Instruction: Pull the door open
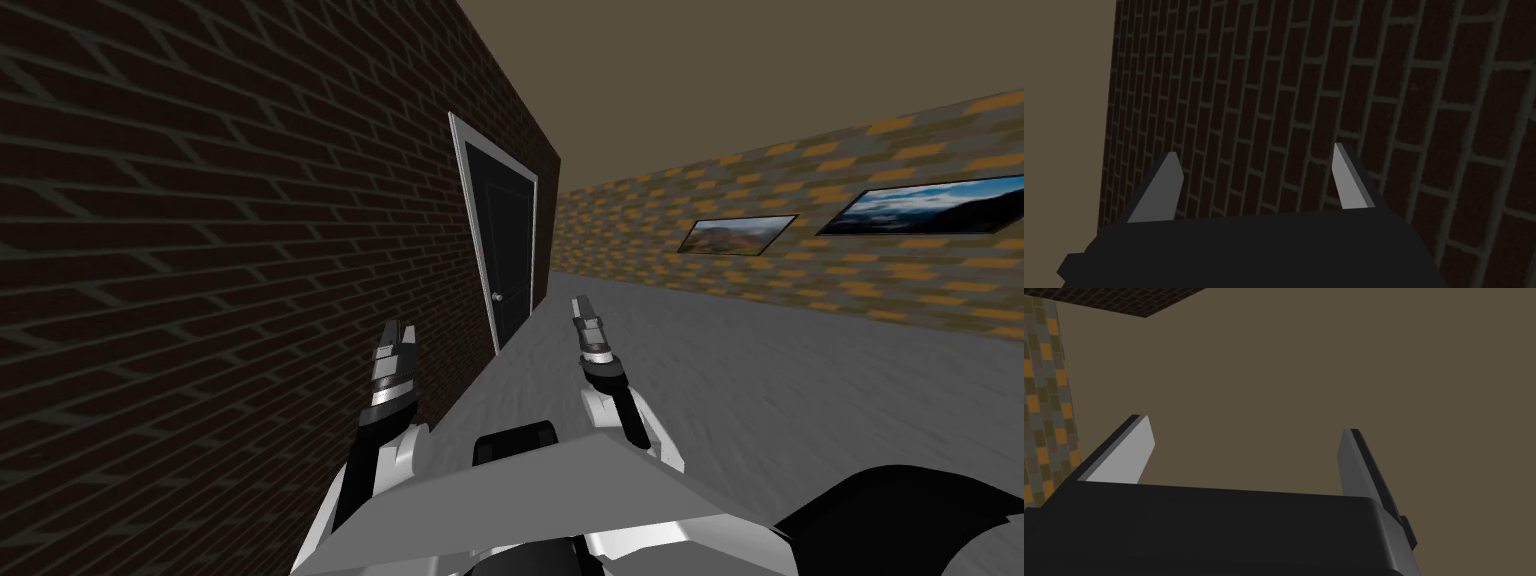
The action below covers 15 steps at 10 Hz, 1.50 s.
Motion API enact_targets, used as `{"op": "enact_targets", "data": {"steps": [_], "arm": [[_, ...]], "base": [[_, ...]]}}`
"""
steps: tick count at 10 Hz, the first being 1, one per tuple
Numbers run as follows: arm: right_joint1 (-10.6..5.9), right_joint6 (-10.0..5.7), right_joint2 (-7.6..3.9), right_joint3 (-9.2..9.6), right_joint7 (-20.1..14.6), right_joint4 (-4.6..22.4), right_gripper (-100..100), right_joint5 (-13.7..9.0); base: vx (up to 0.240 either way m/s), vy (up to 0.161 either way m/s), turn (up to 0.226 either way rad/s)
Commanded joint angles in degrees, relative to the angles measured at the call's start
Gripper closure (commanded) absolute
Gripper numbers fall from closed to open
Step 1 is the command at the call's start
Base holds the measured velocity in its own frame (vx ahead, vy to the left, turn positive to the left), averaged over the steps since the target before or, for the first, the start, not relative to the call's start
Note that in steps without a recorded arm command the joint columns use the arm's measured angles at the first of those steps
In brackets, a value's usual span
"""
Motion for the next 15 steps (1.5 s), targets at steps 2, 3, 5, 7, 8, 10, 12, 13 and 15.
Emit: {"op": "enact_targets", "data": {"steps": [2,3,5,7,8,10,12,13,15], "arm": [[-1.31,-0.58,-0.75,-0.82,1.96,3.49,-100,0.91],[-1.84,-0.88,-0.97,-1.05,2.81,4.98,-100,1.34],[-2.94,-1.5,-1.41,-1.54,4.58,7.86,-100,2.23],[-3.56,-1.85,-1.63,-1.81,5.57,9.81,-100,2.73],[-4.17,-2.2,-1.85,-2.09,6.55,11.54,-100,3.22],[-5.42,-2.91,-2.28,-2.64,8.57,14.83,-100,4.24],[-6.1,-3.29,-2.48,-2.94,9.66,16.99,-100,4.79],[-6.78,-3.68,-2.68,-3.24,10.75,18.91,-100,5.34],[-7.46,-4.06,-2.88,-3.55,11.84,20.82,-100,5.89]], "base": [[0.073,-0.019,0.081],[0.077,-0.024,0.102],[0.085,-0.031,0.097],[0.085,-0.015,0.066],[0.049,-0.01,0.068],[0.083,-0.023,0.123],[0.068,-0.028,0.065],[0.061,-0.024,0.063],[0.066,-0.028,0.087]]}}
